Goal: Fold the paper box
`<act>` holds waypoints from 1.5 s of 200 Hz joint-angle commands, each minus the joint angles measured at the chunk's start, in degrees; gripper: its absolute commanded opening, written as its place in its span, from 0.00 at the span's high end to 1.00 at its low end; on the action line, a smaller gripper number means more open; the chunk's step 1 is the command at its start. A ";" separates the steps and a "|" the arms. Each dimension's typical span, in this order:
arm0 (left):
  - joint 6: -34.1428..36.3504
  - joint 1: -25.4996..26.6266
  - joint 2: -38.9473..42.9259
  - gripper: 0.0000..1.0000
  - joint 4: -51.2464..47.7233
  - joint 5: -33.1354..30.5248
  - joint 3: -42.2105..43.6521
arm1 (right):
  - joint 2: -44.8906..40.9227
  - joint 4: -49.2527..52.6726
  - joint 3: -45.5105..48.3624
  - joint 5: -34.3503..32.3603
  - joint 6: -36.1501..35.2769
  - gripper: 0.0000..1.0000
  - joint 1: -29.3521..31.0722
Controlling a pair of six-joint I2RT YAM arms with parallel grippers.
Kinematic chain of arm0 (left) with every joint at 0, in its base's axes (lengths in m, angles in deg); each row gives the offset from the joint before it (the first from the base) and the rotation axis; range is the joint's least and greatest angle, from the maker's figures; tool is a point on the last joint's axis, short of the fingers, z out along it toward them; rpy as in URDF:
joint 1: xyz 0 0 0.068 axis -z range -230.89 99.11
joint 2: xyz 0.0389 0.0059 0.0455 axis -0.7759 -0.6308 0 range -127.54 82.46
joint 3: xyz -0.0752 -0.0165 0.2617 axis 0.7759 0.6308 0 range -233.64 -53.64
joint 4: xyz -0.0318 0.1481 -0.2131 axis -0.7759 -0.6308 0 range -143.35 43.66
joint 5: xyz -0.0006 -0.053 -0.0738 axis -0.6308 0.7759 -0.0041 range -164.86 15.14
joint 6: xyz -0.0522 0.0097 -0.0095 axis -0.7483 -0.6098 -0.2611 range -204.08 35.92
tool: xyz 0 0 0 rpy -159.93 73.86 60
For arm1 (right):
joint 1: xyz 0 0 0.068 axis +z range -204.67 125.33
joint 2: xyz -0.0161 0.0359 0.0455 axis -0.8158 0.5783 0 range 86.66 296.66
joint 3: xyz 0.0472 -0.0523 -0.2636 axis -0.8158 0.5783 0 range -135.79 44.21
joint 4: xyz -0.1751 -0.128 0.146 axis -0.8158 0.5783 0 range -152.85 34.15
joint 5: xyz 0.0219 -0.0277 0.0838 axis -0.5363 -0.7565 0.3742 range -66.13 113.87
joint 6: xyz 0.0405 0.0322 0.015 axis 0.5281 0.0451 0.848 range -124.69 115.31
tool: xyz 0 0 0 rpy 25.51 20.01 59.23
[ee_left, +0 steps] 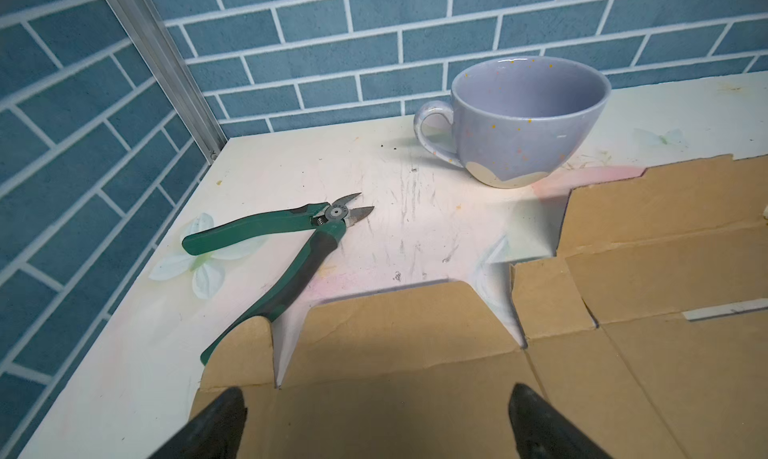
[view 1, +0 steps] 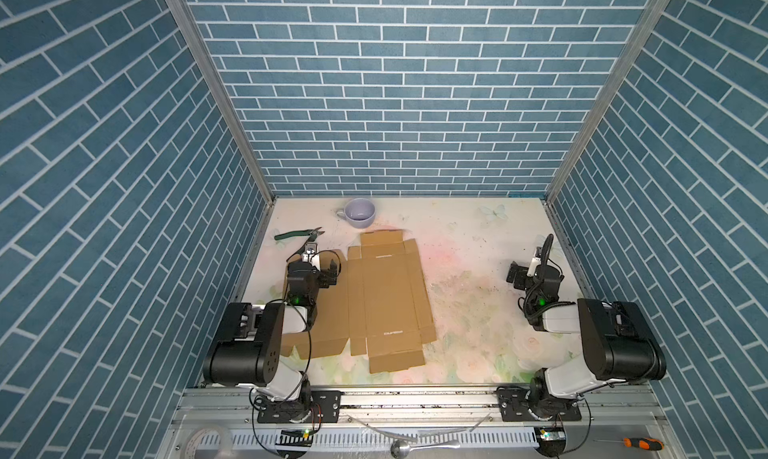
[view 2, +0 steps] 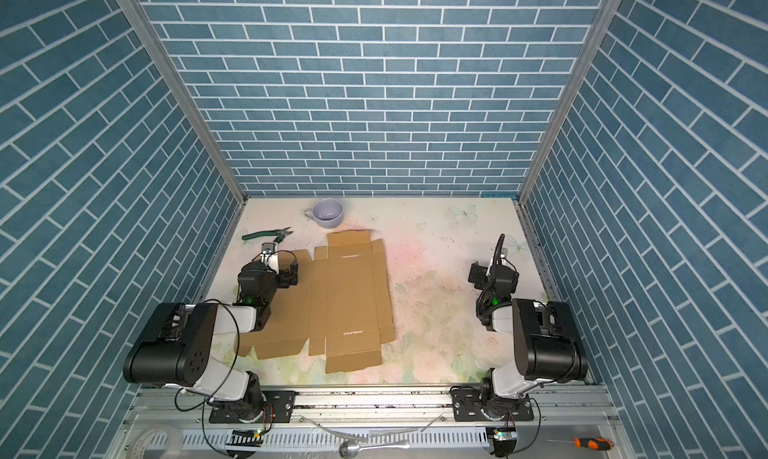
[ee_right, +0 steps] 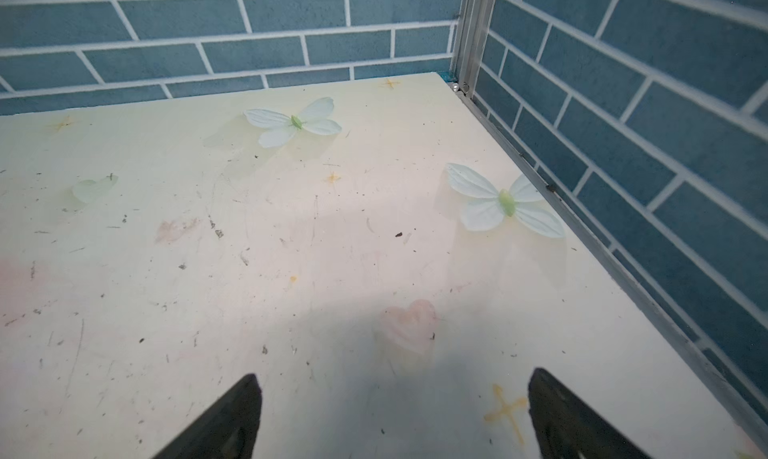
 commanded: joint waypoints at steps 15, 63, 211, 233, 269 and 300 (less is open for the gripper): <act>0.70 0.22 -0.58 0.00 2.58 1.14 0.36 | 0.71 -1.07 -1.79 -0.19 -1.82 0.01 -0.17; 0.71 0.22 -0.58 0.00 2.58 1.14 0.31 | 0.76 -1.07 -1.80 -0.19 -1.76 0.01 -0.17; 0.65 0.22 -0.57 0.00 2.27 1.06 0.19 | 0.64 -1.07 -1.72 0.04 -1.75 0.01 -0.21; -0.12 0.04 -0.67 0.00 0.88 -0.61 -0.63 | 0.65 -1.07 -1.72 0.07 -1.60 0.01 -0.19; -0.24 -0.76 -0.31 0.00 1.61 1.62 -0.11 | 0.33 -1.41 -1.48 0.23 -1.79 0.01 -0.21; 1.12 2.10 7.56 0.00 -1.84 -4.34 1.52 | -6.77 9.80 -3.80 1.04 -2.22 0.01 -0.03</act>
